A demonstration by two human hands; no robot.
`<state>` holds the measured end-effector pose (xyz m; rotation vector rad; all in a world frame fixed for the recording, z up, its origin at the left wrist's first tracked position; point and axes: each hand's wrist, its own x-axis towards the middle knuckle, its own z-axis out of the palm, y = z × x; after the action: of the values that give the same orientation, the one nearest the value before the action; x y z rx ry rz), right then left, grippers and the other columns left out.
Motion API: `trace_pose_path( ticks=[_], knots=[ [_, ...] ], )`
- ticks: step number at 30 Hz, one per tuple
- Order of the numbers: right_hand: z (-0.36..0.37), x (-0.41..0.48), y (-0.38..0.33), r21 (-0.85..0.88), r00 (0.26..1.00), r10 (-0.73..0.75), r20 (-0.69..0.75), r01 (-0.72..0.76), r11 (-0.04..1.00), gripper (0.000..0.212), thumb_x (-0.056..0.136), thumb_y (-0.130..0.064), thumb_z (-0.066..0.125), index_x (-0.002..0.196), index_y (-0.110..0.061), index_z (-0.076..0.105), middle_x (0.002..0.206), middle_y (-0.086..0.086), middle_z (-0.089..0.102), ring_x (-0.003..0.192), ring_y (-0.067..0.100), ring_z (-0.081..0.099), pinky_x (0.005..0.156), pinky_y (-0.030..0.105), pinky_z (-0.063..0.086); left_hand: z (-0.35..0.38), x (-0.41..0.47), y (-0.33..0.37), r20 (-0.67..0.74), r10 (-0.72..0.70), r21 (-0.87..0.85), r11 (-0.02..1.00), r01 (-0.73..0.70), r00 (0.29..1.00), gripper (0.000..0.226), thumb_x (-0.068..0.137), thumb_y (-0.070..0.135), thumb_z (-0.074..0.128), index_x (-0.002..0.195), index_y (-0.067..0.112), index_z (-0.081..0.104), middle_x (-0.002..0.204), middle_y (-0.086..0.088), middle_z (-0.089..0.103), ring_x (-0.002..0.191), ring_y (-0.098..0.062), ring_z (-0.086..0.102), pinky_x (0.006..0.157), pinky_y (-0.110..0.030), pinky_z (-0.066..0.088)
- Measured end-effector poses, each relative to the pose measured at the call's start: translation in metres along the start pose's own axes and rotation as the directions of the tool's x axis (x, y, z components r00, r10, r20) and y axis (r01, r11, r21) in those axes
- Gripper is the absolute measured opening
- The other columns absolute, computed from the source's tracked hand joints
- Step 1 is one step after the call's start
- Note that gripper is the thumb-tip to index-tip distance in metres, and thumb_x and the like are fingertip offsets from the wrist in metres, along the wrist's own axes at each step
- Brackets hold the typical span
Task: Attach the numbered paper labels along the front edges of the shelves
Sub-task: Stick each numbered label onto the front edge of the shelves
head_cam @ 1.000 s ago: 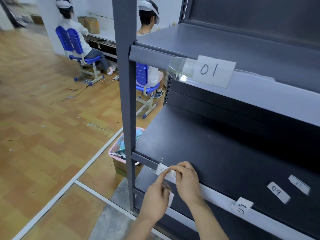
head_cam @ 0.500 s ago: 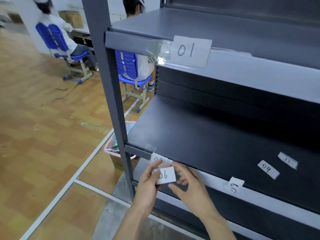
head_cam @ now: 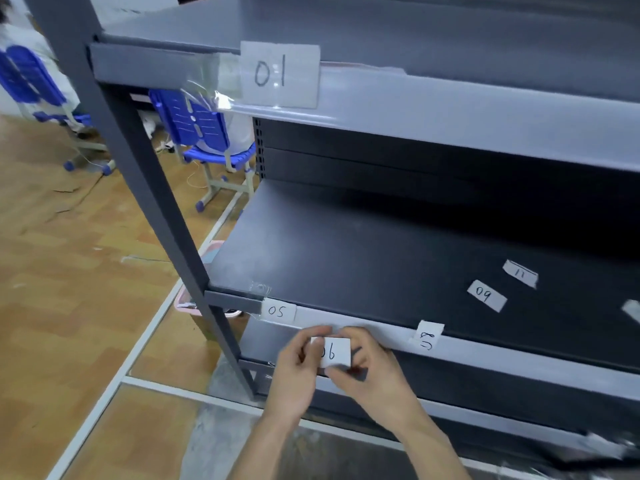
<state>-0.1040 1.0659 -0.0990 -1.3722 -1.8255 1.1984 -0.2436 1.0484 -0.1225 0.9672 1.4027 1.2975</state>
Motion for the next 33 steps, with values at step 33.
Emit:
trace_pose_path(
  ticks=[33],
  knots=[
    [-0.165,-0.021,0.094,-0.17,0.883,0.068,-0.464,-0.164,0.972,0.018,0.091,-0.012,0.057,0.092,-0.03,0.057,0.07,-0.008,0.061,0.07,0.01,0.056,0.065,0.023,0.047,0.168,0.017,-0.006,-0.008,0.326,0.659,0.712,-0.241,0.945,0.028,0.087,0.013,0.067,0.112,0.025,0.065,0.108,0.01,0.06,0.102,-0.015,0.048,0.086,-0.009,0.03]
  ],
)
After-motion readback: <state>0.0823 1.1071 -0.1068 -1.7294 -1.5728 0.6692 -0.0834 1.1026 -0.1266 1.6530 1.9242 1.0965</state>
